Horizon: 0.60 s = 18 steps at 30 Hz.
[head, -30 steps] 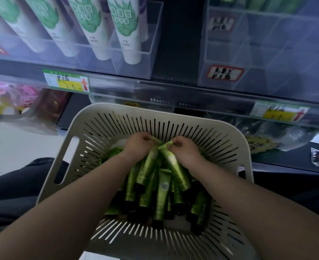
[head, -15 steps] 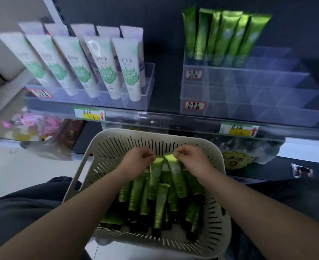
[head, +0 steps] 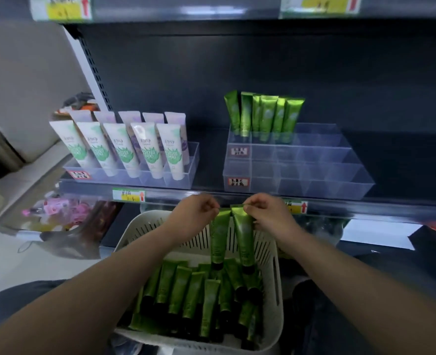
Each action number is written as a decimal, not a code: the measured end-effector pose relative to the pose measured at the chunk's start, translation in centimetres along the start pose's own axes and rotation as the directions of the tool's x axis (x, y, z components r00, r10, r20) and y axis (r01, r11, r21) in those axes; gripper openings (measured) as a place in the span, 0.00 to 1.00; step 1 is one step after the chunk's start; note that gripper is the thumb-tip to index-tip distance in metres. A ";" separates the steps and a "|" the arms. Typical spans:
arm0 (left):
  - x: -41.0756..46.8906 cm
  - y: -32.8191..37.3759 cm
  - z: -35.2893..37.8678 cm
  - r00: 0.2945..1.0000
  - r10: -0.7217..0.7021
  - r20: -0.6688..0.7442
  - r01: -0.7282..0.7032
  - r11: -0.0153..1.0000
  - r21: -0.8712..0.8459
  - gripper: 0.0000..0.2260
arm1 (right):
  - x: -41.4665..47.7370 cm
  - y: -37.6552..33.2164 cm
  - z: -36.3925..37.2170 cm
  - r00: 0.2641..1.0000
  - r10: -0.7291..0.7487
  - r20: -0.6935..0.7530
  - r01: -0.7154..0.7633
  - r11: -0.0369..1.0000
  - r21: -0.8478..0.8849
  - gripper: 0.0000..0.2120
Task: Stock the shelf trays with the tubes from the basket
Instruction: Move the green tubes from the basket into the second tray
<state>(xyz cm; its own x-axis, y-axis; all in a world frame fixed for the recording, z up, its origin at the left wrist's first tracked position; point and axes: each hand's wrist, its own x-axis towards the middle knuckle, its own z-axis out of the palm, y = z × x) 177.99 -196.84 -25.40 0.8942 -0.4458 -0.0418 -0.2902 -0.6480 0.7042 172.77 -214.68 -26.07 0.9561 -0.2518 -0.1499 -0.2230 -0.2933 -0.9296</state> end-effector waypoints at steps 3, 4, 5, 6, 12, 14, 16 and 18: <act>0.2 2.4 -0.9 0.998 0.057 -0.027 -0.057 0.998 0.019 0.03 | -0.5 -1.4 -1.4 1.000 -0.006 -0.021 0.007 0.998 0.062 0.06; 0.3 3.1 -1.1 0.997 0.074 -0.036 -0.073 0.997 0.010 0.03 | -0.6 -1.9 -1.9 1.000 -0.011 -0.028 0.013 0.997 0.080 0.07; 0.4 3.9 -1.4 0.995 0.090 -0.046 -0.089 0.996 0.012 0.03 | -0.8 -2.4 -2.4 0.999 -0.021 -0.035 0.024 0.996 0.090 0.07; 0.6 4.6 -1.6 0.993 0.103 -0.054 -0.101 0.994 0.031 0.03 | -0.8 -2.8 -2.8 0.999 -0.030 -0.040 0.034 0.995 0.096 0.07; 2.0 8.9 -2.9 0.982 0.177 -0.071 -0.172 0.982 0.073 0.04 | -0.8 -4.8 -6.2 0.994 -0.085 -0.072 0.094 0.986 0.135 0.08; 2.8 10.3 -3.2 0.974 0.209 -0.084 -0.200 0.974 0.108 0.04 | -0.7 -5.4 -7.4 0.991 -0.101 -0.084 0.113 0.981 0.155 0.08; 3.6 11.9 -3.4 0.965 0.244 -0.097 -0.231 0.964 0.129 0.03 | -0.5 -5.9 -8.7 0.989 -0.109 -0.104 0.126 0.976 0.175 0.09; 4.4 13.4 -3.5 0.955 0.277 -0.104 -0.260 0.953 0.158 0.03 | -0.1 -6.5 -10.0 0.987 -0.110 -0.120 0.131 0.973 0.188 0.09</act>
<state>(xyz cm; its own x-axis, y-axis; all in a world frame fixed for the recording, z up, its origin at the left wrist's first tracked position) 179.27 -205.34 -13.68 0.8089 -0.5417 0.2288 -0.5624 -0.5991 0.5698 172.19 -221.99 -16.69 0.9451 -0.3268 -0.0056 -0.0560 -0.1450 -0.9878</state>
